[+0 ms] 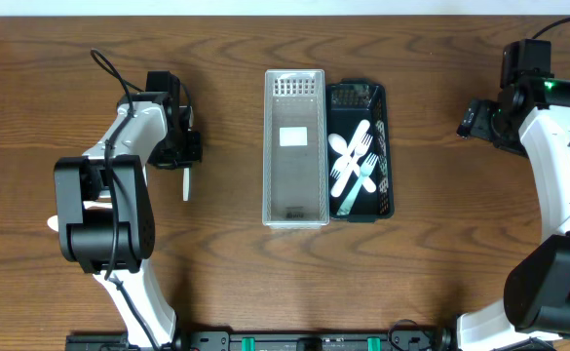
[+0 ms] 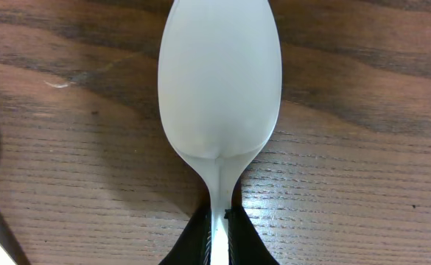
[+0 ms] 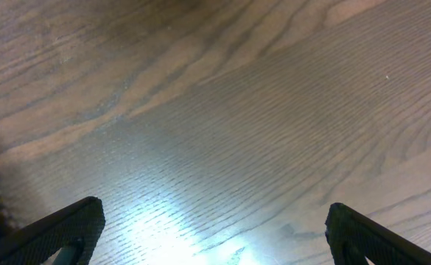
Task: Pack container
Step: 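Move the left gripper over a left white spoon and grasp it, then carry the white spoon into the white basket and release it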
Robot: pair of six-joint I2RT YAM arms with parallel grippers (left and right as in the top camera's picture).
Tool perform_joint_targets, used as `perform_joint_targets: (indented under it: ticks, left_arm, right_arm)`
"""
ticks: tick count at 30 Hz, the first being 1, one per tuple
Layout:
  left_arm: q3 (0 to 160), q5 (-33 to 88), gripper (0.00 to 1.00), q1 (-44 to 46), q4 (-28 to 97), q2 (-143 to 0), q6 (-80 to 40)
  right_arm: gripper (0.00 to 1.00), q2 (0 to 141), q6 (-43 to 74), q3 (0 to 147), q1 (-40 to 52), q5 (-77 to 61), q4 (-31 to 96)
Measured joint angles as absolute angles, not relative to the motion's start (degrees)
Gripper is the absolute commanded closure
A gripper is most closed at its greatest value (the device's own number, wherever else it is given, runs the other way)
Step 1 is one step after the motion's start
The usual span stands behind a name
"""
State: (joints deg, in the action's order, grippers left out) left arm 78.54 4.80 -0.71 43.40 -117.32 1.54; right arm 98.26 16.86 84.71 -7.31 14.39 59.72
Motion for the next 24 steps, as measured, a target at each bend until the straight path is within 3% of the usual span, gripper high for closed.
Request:
perform_joint_targets:
  ticks: [5,13,24]
  left_arm:
    - [78.9,4.8,0.94,-0.7,44.7,-117.2,1.5]
    - [88.2,4.8,0.94,2.4,58.5,-112.3,0.0]
    - [95.7,5.7,0.94,25.8,56.5,-94.1,-6.5]
  right_arm:
    - [0.01,98.3,16.9,84.7,-7.3,14.4,59.7]
    - [0.01,98.3,16.9,84.7,-7.3,14.4,59.5]
    - [0.01,98.3,16.9,84.7,-7.3,14.4,59.3]
